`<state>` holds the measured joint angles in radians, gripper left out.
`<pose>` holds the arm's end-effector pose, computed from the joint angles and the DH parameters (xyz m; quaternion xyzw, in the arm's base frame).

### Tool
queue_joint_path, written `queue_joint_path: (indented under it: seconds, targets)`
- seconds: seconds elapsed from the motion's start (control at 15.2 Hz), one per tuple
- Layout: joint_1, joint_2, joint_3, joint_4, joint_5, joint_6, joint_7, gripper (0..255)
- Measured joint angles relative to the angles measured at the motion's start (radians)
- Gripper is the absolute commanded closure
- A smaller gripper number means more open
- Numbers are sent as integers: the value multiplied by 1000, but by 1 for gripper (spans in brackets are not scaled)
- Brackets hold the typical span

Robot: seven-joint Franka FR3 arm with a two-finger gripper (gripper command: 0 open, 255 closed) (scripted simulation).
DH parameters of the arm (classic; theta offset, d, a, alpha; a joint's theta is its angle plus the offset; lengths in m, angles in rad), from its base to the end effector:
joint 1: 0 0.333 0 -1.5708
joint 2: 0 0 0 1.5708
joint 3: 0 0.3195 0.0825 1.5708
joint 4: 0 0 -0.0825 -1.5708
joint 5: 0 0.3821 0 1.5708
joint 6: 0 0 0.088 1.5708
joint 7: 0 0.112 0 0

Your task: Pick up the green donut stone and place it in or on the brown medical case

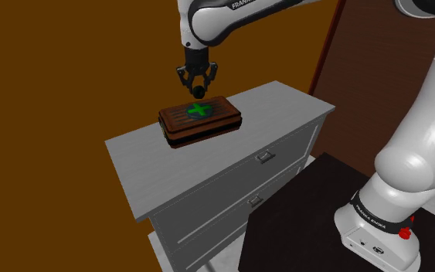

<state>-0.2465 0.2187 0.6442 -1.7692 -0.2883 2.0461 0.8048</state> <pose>0.5898 0.2025 0.4666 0.9847 -0.1521 0.0815 0.0246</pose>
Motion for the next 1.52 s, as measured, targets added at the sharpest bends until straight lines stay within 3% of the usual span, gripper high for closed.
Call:
queue_joint_path:
  seconds: [0.4, 0.86, 0.92, 1.32, 1.52]
  targets:
    - [3, 19, -7, -57, -23, 69, 23, 255]
    - [5, 27, -8, -59, -29, 78, 28, 255]
    - [5, 27, -8, -59, -29, 78, 28, 0]
    - [5, 27, -8, -59, -29, 78, 28, 0]
    - [0, -8, 2, -24, 1, 18, 7, 0]
